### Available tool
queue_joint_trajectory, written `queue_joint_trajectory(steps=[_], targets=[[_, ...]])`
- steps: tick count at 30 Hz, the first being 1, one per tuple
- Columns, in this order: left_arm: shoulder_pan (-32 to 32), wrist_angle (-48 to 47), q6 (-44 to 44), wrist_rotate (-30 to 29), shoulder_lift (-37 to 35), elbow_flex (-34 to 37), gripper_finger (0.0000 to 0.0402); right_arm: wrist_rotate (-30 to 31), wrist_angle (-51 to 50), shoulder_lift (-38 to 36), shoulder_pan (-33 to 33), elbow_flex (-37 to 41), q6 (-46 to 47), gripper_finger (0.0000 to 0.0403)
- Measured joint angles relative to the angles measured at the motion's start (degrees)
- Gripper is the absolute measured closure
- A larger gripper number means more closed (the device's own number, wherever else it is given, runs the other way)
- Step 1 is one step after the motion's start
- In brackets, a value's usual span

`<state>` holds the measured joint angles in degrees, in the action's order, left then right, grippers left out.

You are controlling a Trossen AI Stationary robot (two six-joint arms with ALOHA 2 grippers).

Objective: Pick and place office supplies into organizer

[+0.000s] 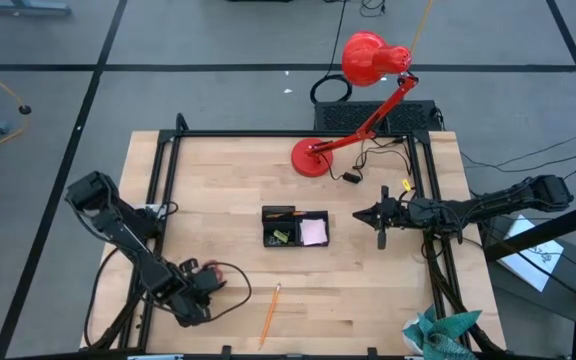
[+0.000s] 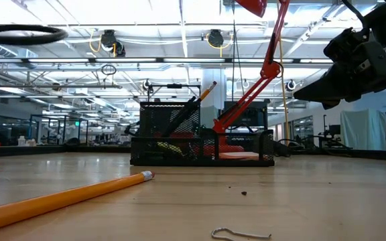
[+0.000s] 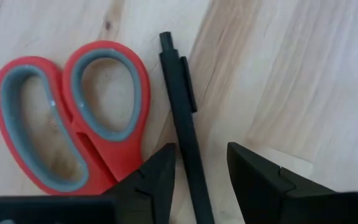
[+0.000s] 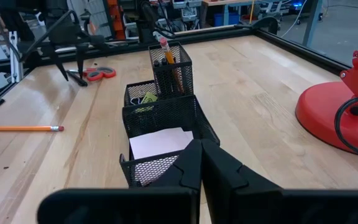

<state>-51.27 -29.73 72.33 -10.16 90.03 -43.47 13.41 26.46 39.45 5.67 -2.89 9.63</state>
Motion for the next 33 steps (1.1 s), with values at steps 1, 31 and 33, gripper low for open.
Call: queue_joint_trajectory(steps=[1,31,33], targets=[[0.0,0.6,0.3,-0.2,-0.1,0.5,0.0249,0.0,0.0,0.0,0.0,0.0,0.1,0.0401],[-3.4,5.4,-9.4,-7.5,4.9,2.8,0.025,0.0,-0.3,0.0,0.0,0.0,0.9,0.0401],[-3.7,4.7,-9.4,-7.3,4.9,2.7,0.025,0.0,-0.3,0.0,0.0,0.0,0.9,0.0401]])
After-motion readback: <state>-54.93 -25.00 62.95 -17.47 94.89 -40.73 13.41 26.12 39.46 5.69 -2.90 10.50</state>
